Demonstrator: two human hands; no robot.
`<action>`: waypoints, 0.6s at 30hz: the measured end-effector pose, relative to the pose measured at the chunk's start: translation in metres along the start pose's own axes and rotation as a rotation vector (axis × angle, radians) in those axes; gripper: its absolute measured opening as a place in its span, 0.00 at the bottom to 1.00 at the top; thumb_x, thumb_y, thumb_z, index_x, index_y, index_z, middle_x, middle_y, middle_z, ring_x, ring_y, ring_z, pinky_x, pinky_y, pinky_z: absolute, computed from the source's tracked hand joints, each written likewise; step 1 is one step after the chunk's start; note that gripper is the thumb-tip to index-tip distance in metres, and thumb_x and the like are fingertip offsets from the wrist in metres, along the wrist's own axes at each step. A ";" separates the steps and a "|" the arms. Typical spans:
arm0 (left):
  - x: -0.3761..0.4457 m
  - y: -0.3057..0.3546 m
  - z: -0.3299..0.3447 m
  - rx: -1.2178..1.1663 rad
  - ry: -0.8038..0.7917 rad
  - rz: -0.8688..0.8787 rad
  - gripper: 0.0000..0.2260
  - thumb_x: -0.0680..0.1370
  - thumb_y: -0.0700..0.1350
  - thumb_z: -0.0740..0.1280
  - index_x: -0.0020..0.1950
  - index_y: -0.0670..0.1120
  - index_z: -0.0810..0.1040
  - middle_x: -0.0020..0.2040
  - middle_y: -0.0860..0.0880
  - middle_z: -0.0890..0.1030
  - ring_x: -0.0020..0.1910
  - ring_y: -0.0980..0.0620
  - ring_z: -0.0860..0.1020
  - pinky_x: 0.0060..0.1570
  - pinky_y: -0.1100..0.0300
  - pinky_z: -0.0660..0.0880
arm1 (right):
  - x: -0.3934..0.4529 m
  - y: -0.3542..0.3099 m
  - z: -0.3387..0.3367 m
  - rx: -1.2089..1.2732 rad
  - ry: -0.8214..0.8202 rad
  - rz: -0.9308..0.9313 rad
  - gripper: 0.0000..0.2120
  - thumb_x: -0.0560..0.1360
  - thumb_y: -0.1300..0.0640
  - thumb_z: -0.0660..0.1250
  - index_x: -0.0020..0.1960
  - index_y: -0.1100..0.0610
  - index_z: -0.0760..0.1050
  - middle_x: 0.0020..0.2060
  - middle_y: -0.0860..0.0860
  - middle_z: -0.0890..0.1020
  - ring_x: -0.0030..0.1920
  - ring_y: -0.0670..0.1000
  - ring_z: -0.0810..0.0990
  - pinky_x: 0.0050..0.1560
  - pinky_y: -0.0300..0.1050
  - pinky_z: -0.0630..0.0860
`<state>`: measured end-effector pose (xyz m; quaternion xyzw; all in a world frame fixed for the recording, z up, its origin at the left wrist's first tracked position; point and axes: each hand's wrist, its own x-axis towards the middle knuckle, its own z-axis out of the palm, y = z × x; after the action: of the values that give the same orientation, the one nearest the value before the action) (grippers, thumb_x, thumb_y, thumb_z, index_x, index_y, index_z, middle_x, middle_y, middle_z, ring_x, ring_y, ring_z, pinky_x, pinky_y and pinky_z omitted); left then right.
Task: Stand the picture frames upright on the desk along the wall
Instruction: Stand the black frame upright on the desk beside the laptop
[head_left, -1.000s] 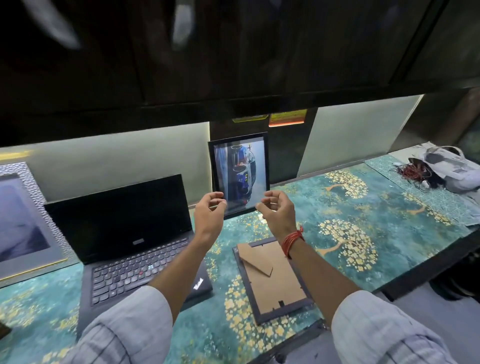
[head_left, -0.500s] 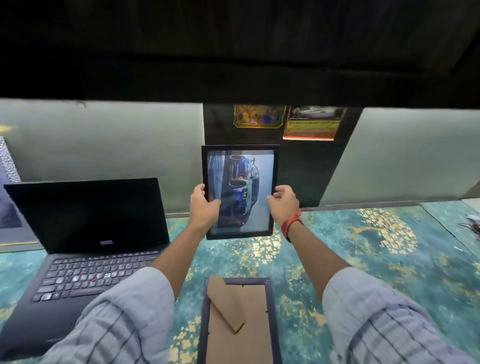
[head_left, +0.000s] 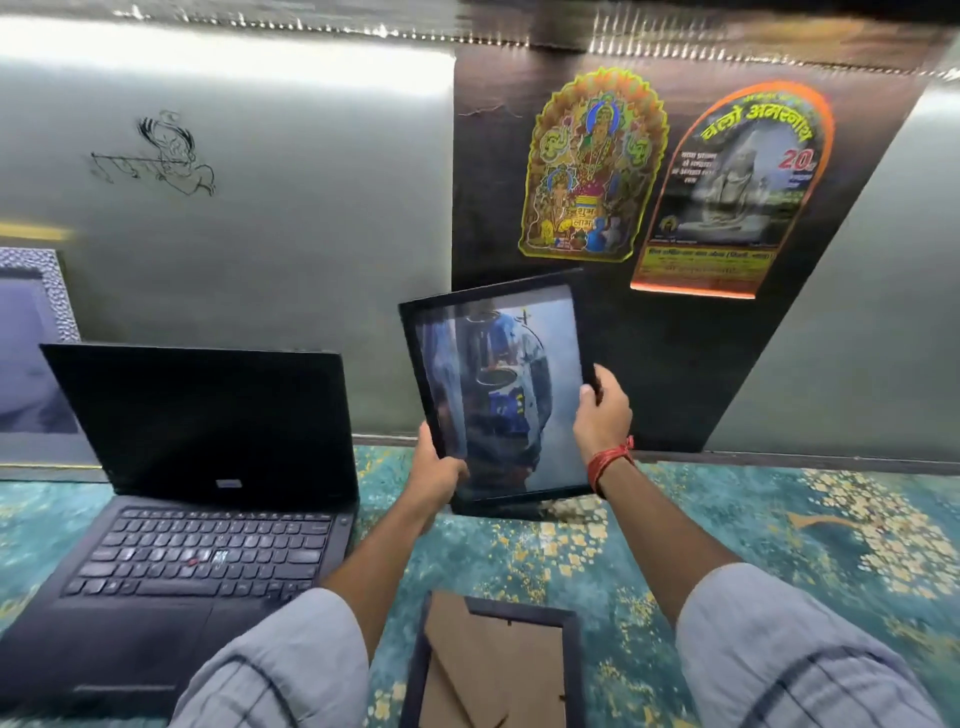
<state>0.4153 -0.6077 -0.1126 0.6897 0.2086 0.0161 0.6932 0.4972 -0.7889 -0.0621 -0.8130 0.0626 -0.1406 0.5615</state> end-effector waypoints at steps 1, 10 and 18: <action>-0.003 -0.002 0.004 -0.062 0.001 -0.026 0.32 0.70 0.25 0.60 0.70 0.48 0.64 0.61 0.47 0.78 0.59 0.47 0.76 0.46 0.57 0.76 | -0.001 -0.012 0.001 -0.005 0.016 -0.075 0.19 0.79 0.63 0.58 0.69 0.59 0.72 0.65 0.58 0.77 0.66 0.57 0.74 0.68 0.47 0.67; -0.010 -0.038 0.031 -0.606 -0.109 -0.432 0.06 0.76 0.32 0.59 0.42 0.42 0.70 0.52 0.45 0.73 0.48 0.45 0.76 0.58 0.45 0.72 | 0.001 -0.057 0.033 -0.595 -0.188 -0.706 0.19 0.78 0.63 0.57 0.67 0.52 0.74 0.54 0.56 0.79 0.55 0.60 0.76 0.53 0.53 0.67; 0.017 -0.063 0.016 -0.683 -0.106 -0.490 0.04 0.76 0.33 0.59 0.50 0.38 0.68 0.45 0.45 0.69 0.36 0.49 0.73 0.43 0.55 0.70 | 0.010 -0.037 0.056 -0.703 -0.339 -0.777 0.26 0.77 0.69 0.54 0.69 0.50 0.71 0.53 0.53 0.78 0.57 0.56 0.73 0.57 0.52 0.62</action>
<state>0.4190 -0.6202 -0.1780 0.3502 0.3131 -0.1162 0.8751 0.5213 -0.7276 -0.0447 -0.9262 -0.2901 -0.1754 0.1651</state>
